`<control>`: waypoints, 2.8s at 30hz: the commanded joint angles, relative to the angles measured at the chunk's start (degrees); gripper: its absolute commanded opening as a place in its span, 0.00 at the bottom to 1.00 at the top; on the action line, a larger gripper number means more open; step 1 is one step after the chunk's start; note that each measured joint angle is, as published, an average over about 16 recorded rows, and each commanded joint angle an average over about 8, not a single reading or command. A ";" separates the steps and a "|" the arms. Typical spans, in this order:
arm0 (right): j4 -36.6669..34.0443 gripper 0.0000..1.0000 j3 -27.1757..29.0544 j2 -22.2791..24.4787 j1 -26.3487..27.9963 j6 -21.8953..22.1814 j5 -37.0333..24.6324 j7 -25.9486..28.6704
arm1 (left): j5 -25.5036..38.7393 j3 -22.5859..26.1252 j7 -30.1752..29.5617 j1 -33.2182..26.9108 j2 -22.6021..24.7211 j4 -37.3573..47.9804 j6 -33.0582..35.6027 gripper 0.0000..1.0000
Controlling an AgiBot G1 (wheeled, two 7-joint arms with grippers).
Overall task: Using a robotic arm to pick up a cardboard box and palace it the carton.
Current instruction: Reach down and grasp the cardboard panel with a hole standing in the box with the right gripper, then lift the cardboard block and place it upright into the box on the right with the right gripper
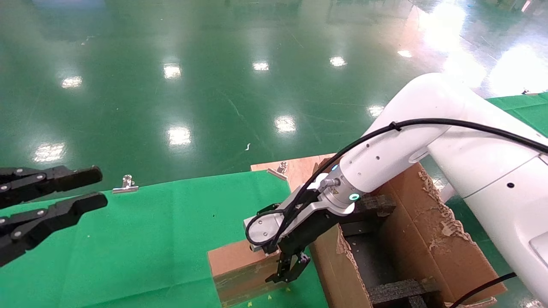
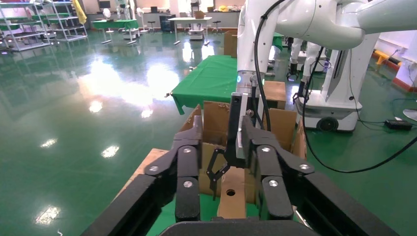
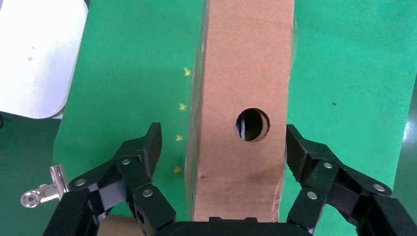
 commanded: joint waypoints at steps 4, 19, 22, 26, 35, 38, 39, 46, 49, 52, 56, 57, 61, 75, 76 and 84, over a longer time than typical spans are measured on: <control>0.07 0.00 0.15 0.08 -0.12 0.01 0.09 0.05 | 0.00 0.00 0.00 0.00 0.00 0.00 0.00 1.00; 0.15 0.00 0.32 0.16 -0.25 0.03 0.18 0.13 | 0.00 0.00 0.00 0.00 0.00 0.00 0.00 1.00; 0.05 0.00 0.36 0.23 -0.24 0.19 0.26 0.30 | 0.00 0.00 0.00 0.00 0.00 0.00 0.00 1.00; -0.59 0.00 0.74 0.60 0.38 0.43 1.08 1.06 | 0.00 0.00 0.00 0.00 0.00 0.00 0.00 1.00; -2.75 0.00 2.11 3.15 8.20 -0.49 4.85 2.75 | 0.00 0.00 0.00 0.00 0.00 0.00 0.00 1.00; -3.24 0.00 1.77 4.53 12.58 -0.84 5.93 3.36 | 0.00 0.00 0.00 0.00 0.00 0.00 0.00 1.00; -3.38 0.00 1.52 5.02 14.03 -0.92 6.26 3.57 | 0.00 0.00 0.00 0.00 0.00 0.00 0.00 1.00; -4.50 0.00 -1.04 9.06 22.43 -0.95 9.08 5.09 | 0.00 0.00 0.00 0.00 0.00 0.00 0.00 1.00; -5.00 0.00 -2.25 11.06 24.38 -0.74 9.75 5.69 | 0.00 0.00 0.00 0.00 0.00 0.00 0.00 1.00; -5.29 0.00 -3.38 13.52 25.75 -0.57 9.78 6.40 | 0.00 0.00 0.00 0.00 0.00 0.00 0.00 1.00; -4.86 0.00 -4.75 17.96 27.25 -0.46 9.14 7.87 | 0.00 0.00 0.00 0.00 0.00 0.00 0.00 1.00; -4.52 0.00 -5.07 19.20 27.58 -0.45 8.94 8.33 | 0.00 0.00 0.00 0.00 0.00 0.00 0.00 1.00; -2.43 0.00 -6.29 24.51 28.57 -0.38 8.14 10.61 | 0.00 0.00 0.00 0.00 0.00 0.00 0.00 1.00; 7.80 0.00 -10.23 42.27 24.21 1.92 8.12 20.78 | 0.00 0.00 0.00 0.00 0.00 0.00 0.00 1.00; 8.48 0.00 -10.53 43.26 23.46 2.39 8.23 21.44 | 0.00 0.00 0.00 0.00 0.00 0.00 0.00 1.00; 12.98 0.00 -12.79 48.43 18.45 6.58 9.25 25.30 | 0.00 0.00 0.00 0.00 0.00 0.01 0.00 1.00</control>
